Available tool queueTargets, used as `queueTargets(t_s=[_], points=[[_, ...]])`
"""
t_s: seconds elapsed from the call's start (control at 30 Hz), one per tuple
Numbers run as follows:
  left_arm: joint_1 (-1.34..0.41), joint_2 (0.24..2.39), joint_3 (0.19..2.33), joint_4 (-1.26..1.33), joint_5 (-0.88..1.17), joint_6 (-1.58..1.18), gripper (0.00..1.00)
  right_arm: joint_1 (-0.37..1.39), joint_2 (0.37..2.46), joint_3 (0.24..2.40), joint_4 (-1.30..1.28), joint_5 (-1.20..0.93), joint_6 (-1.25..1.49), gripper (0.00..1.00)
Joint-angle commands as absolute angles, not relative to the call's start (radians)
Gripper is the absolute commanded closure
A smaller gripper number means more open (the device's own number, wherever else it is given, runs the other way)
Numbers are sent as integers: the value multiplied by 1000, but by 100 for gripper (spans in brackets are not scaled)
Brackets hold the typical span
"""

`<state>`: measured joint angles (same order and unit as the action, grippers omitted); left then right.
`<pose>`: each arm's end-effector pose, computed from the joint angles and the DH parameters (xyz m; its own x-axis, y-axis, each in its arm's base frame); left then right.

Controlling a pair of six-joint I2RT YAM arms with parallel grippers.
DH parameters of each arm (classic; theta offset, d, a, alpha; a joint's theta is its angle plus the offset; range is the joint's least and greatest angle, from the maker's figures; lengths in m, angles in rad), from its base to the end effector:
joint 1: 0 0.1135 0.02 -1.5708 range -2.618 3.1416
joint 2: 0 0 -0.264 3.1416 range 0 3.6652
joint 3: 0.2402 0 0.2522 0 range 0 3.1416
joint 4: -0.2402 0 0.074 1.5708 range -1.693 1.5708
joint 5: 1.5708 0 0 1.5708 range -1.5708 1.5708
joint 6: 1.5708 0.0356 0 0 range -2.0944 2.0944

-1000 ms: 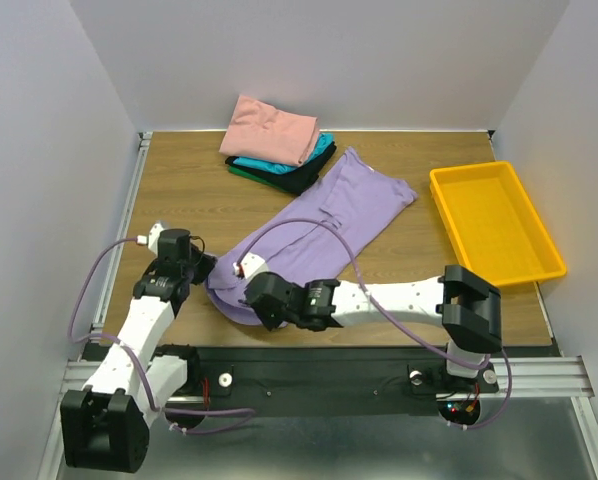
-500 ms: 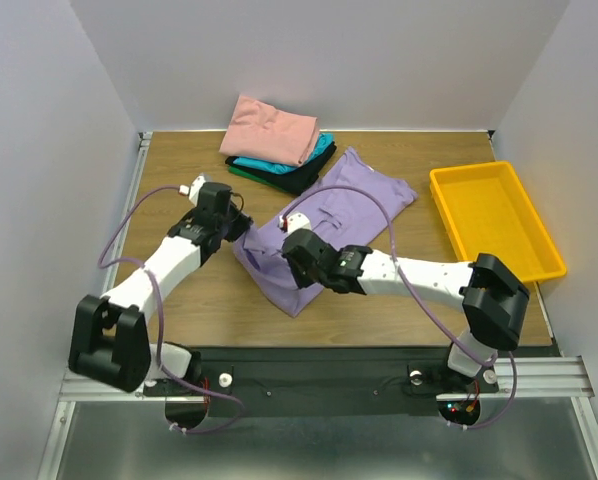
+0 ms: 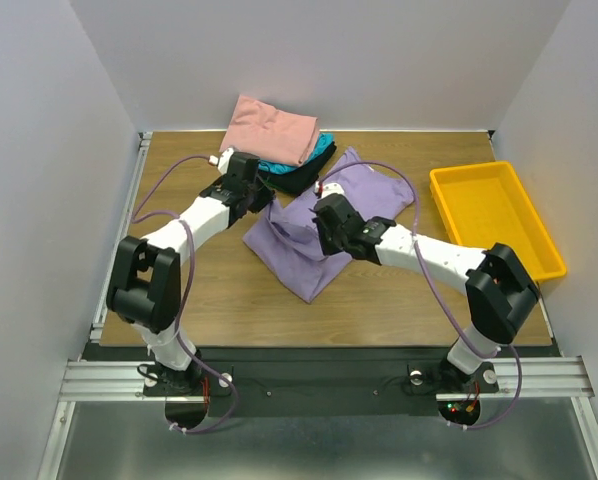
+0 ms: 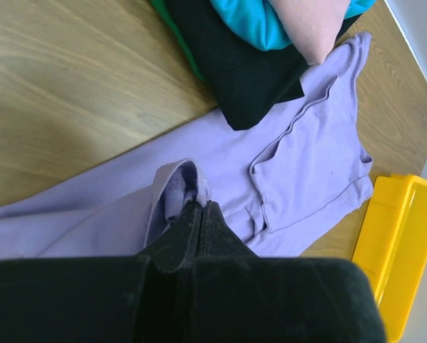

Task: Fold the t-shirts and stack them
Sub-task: Fold the tshirt

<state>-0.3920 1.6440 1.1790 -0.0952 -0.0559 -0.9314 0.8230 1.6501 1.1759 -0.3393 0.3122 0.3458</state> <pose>0.3501 -0.1426 0.2624 -0.5640 -0.6338 -0.5293 -0.1925 0.7243 -0.6621 0.2531 0.2568 0.2398 -0.6528 -0.2295 -0.7220 -0.3539 0.9350 0.0228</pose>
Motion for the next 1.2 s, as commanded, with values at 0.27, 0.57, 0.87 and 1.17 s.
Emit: queueTargets(t_s=[0.27,0.57,0.87,1.17], points=[[-428,1848,1394,-81,-23,-903,100,684,1674,1174,-353,275,328,100],[-439,1928,1471,-109,-17,-884,100,634,1744,1186,-359,281,356,97],[-483,1884,1522,-150,-15,-808,5,627,1720,1243,-380,351,357,16],[-486,1613,1277,-159,-98,-775,2,666,1618,1192,-382,209,313,0]])
